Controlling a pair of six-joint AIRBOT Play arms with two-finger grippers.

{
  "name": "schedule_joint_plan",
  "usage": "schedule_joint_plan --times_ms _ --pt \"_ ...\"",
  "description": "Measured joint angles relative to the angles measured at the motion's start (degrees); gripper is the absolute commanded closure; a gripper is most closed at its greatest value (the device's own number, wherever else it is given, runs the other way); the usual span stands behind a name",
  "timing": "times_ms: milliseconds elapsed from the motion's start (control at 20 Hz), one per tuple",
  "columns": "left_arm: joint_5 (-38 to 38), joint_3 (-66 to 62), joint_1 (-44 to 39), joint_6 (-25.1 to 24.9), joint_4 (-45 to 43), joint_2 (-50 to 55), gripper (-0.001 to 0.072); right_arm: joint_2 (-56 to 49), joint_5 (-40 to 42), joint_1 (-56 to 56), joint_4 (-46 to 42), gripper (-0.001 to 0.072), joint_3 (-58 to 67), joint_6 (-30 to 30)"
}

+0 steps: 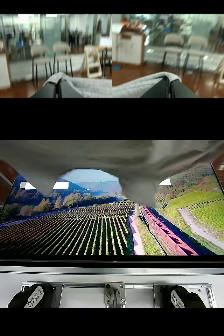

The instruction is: Fold the shirts.

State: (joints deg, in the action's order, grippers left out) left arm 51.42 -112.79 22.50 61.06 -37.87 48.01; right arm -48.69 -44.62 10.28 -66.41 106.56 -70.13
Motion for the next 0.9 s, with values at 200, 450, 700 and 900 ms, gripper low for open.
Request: schedule_joint_plan --times_ms 200,450,700,900 --pt "3.98 -3.43 0.00 4.57 -5.20 -6.43 0.0672 9.01 -7.82 0.00 -9.60 0.0654 1.95 -3.08" --pt "17.09 -4.35 0.00 8.44 -12.39 -10.08 0.0671 13.62 -17.86 0.00 -16.35 0.0654 2.49 -6.01" --pt "24.22 -0.96 0.00 9.94 -18.56 -10.47 0.0671 11.23 -23.71 0.00 -19.23 0.0654 2.58 -6.91" --pt "28.61 13.22 -0.02 10.78 -20.94 -10.36 0.0671 2.05 -35.71 0.00 -19.52 0.0654 2.43 -7.45"
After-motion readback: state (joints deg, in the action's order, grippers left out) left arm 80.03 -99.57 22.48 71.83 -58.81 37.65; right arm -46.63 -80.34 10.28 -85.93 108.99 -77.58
